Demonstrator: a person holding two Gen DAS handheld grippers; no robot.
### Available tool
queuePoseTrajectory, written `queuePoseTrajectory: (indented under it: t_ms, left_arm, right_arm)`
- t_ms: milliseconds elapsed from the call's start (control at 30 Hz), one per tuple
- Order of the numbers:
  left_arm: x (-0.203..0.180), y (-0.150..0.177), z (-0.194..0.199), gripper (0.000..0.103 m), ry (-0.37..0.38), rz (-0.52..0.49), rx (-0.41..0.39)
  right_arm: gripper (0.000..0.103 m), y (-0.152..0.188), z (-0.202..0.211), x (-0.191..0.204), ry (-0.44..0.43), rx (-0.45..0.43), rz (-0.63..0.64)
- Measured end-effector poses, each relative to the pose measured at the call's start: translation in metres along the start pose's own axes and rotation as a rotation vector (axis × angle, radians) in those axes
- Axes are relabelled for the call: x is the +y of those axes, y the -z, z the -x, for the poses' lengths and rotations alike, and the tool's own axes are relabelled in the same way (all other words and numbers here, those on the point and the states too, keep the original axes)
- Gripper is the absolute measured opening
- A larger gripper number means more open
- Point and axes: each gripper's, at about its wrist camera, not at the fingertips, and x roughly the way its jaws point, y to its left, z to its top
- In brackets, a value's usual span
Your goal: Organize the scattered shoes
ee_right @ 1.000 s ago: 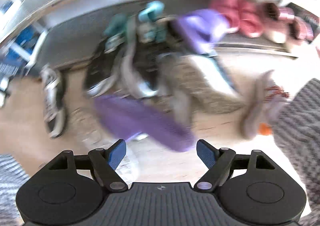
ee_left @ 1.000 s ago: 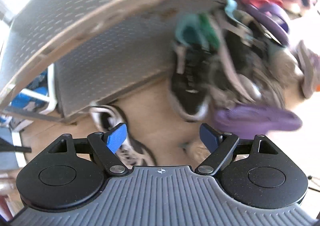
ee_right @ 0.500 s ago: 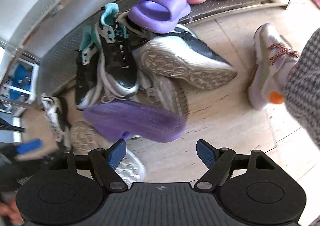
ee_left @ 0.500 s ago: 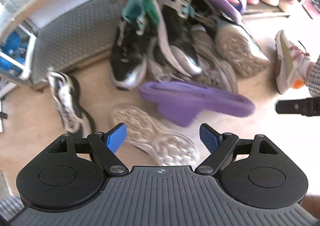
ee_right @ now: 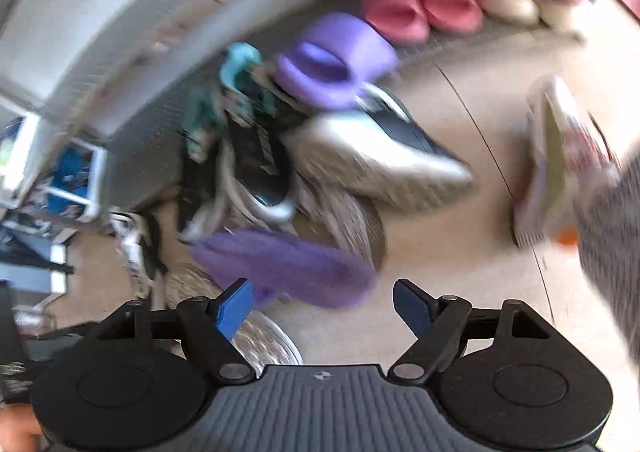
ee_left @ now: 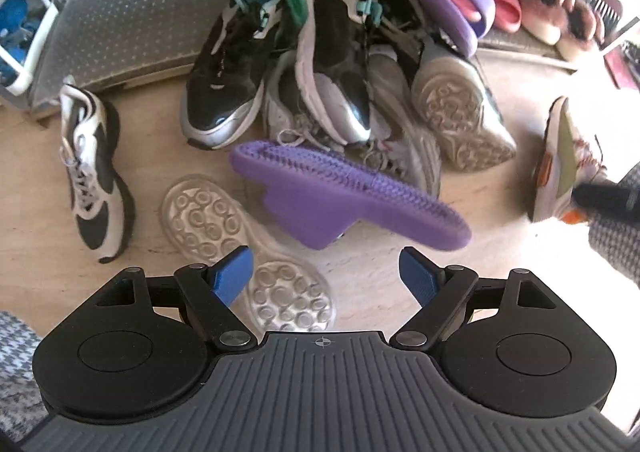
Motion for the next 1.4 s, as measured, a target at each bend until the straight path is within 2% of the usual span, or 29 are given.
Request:
queuePoseTrajectory:
  t_ms: [100,200,300,433,467,533,600,667,700,733,800,867,900,933,967,1033,1100,1167,1200,1233,1267,1300,1400]
  left_arm:
    - [-0.006,-0.011,-0.001,0.085,0.011,-0.011,-0.015]
    - [-0.017,-0.034,-0.002,0.085,0.004,-0.016,-0.064]
    - [-0.028,-0.055,-0.007,0.084,0.000,-0.027,-0.085]
    - [-0.046,-0.083,-0.020,0.084,-0.015,-0.073,-0.080]
    - [-0.049,-0.088,-0.022,0.084,-0.025,-0.081,-0.080]
    - [-0.048,-0.091,-0.024,0.084,-0.027,-0.077,-0.082]
    - [-0.044,-0.090,-0.026,0.084,-0.023,-0.061,-0.079]
    - [-0.033,-0.085,-0.028,0.084,-0.038,-0.039,-0.063]
    - [-0.028,-0.082,-0.027,0.084,-0.048,-0.032,-0.060]
    - [-0.023,-0.079,-0.026,0.084,-0.058,-0.025,-0.057]
    - [-0.012,-0.071,-0.021,0.084,-0.071,-0.009,-0.058]
    - [-0.005,-0.066,-0.015,0.084,-0.071,0.002,-0.067]
    - [-0.002,-0.065,-0.012,0.084,-0.069,0.012,-0.076]
    - [0.000,-0.063,-0.009,0.084,-0.067,0.022,-0.084]
    - [0.002,-0.062,-0.006,0.084,-0.065,0.032,-0.092]
    - [-0.001,-0.062,-0.003,0.084,-0.046,0.037,-0.105]
    - [-0.006,-0.062,-0.001,0.085,-0.030,0.040,-0.111]
    - [-0.013,-0.064,-0.002,0.085,-0.016,0.042,-0.111]
    - [-0.016,-0.065,-0.003,0.085,-0.009,0.043,-0.111]
    - [-0.020,-0.067,-0.004,0.085,-0.002,0.046,-0.110]
    - [-0.024,-0.069,-0.006,0.084,0.008,0.052,-0.107]
    - [-0.027,-0.071,-0.008,0.082,0.018,0.059,-0.103]
    - [-0.039,-0.086,-0.019,0.073,0.067,0.115,-0.087]
  right_arm:
    - [0.057,-0.037,-0.013,0.006,-0.011,-0.065,0.193]
    - [0.057,-0.072,-0.044,-0.006,0.009,-0.043,0.275]
    - [0.059,-0.092,-0.070,-0.015,0.067,-0.052,0.321]
    - [0.076,-0.115,-0.105,-0.027,0.116,-0.069,0.323]
    - [0.076,-0.121,-0.114,-0.024,0.113,-0.062,0.310]
    - [0.075,-0.132,-0.134,-0.010,0.037,-0.045,0.334]
    - [0.067,-0.128,-0.148,0.003,0.028,-0.023,0.438]
    - [0.057,-0.118,-0.169,0.015,0.117,0.009,0.548]
    - [0.046,-0.112,-0.182,0.017,0.198,0.021,0.600]
    - [0.037,-0.109,-0.188,0.016,0.248,0.018,0.624]
    - [0.033,-0.107,-0.189,0.014,0.288,-0.002,0.620]
    - [0.023,-0.108,-0.173,0.019,0.363,-0.062,0.608]
    - [0.022,-0.106,-0.166,0.021,0.396,-0.092,0.627]
    - [0.022,-0.104,-0.150,0.021,0.442,-0.125,0.653]
    - [0.022,-0.104,-0.140,0.018,0.453,-0.117,0.650]
    - [0.022,-0.098,-0.121,0.007,0.412,0.020,0.570]
    - [0.024,-0.075,-0.108,0.001,0.356,0.160,0.570]
    - [0.026,-0.051,-0.100,0.006,0.302,0.222,0.605]
    - [0.039,-0.042,-0.095,0.008,0.266,0.236,0.613]
    - [0.059,-0.036,-0.084,0.008,0.210,0.246,0.606]
    - [0.067,-0.036,-0.077,0.008,0.181,0.239,0.598]
    - [0.072,-0.041,-0.067,0.007,0.161,0.205,0.583]
    - [0.072,-0.064,-0.042,-0.003,0.100,0.161,0.499]
